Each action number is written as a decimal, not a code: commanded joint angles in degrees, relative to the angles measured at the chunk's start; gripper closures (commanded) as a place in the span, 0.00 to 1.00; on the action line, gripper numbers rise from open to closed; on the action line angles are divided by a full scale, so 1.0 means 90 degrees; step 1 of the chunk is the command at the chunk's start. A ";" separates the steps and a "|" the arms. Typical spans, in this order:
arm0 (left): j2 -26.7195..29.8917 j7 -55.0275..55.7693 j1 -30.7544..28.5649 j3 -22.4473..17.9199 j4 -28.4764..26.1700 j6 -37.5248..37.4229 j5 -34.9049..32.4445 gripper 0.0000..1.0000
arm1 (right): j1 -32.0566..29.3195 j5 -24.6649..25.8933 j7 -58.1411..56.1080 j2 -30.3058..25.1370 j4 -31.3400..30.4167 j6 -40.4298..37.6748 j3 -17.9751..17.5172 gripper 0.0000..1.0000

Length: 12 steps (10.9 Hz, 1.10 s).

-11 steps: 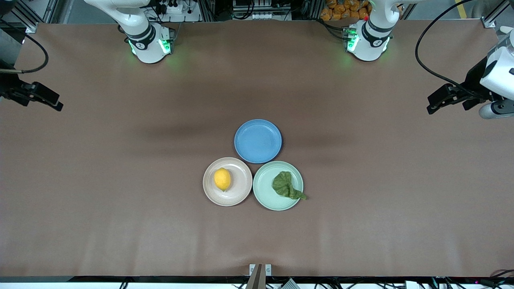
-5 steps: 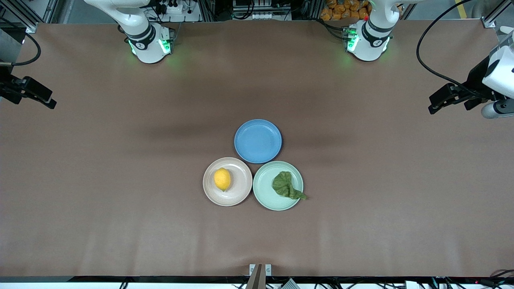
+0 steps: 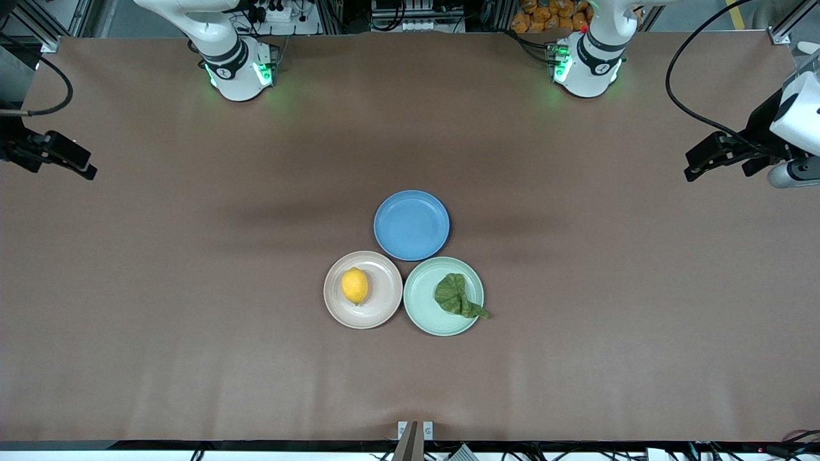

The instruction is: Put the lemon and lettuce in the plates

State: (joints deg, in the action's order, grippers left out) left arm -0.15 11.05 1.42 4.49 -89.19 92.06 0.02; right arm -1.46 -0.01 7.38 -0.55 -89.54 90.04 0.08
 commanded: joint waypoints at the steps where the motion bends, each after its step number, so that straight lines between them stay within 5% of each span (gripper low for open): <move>1: 0.0055 -0.0183 -0.0031 -0.0020 0.0018 0.0025 0.0047 0.00 | 0.0055 0.0079 0.0039 0.0188 0.0212 -0.0102 0.0010 0.00; 12: 0.0036 -0.0163 -0.0030 -0.0020 0.0008 0.0025 0.0047 0.00 | 0.0162 0.0255 0.0020 0.0481 0.0622 -0.0190 0.0059 0.00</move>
State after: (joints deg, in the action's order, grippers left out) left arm -0.15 11.05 1.43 4.43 -89.11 92.06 0.02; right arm -0.57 1.11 7.37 2.11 -86.74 89.69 0.20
